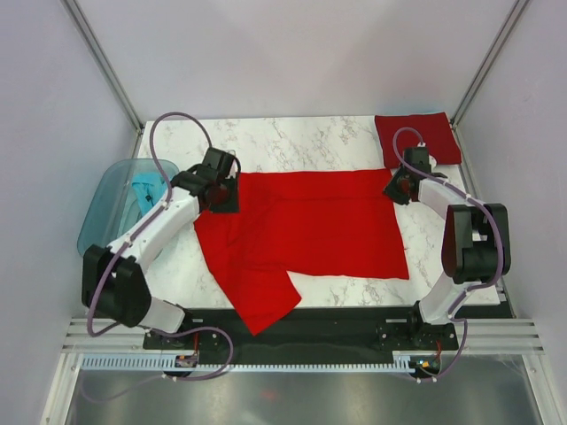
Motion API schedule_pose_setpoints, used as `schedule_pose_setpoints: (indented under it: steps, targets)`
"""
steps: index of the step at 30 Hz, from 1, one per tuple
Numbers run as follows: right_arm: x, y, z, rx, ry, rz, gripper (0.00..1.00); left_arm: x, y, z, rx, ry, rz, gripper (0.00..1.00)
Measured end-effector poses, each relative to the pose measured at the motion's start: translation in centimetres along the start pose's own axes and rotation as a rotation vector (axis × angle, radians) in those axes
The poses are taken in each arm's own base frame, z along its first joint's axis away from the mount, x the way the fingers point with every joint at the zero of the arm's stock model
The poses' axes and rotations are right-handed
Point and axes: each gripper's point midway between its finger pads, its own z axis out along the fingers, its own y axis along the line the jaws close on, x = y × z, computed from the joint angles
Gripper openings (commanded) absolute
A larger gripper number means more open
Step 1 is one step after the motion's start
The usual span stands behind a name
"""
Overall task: Fold and stack the t-shirts
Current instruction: Fold the tshirt
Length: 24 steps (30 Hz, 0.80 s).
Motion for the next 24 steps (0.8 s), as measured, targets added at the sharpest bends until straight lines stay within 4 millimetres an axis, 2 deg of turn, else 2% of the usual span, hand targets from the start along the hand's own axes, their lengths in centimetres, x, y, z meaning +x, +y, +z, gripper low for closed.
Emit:
schedule_pose_setpoints:
  steps: [2, 6, 14, 19, 24]
  targets:
    - [0.4, -0.1, 0.0, 0.001, 0.010, 0.007, 0.34, -0.9, 0.5, 1.4, -0.015, 0.011, 0.019, 0.42]
    - [1.2, -0.7, 0.2, 0.014, 0.028, 0.014, 0.34, 0.6, 0.9, 4.1, -0.020, 0.108, 0.084, 0.45]
    - [2.6, -1.7, 0.7, 0.038, 0.056, 0.014, 0.33, 2.0, 1.7, 7.5, -0.015, 0.195, 0.127, 0.42]
    - [3.0, -2.3, 1.2, 0.058, 0.061, 0.014, 0.33, 3.6, 1.7, 8.8, -0.001, 0.256, 0.142, 0.42]
    - [2.7, -2.3, 1.5, 0.059, 0.046, 0.014, 0.32, 5.1, 1.8, 9.1, 0.021, 0.300, 0.166, 0.43]
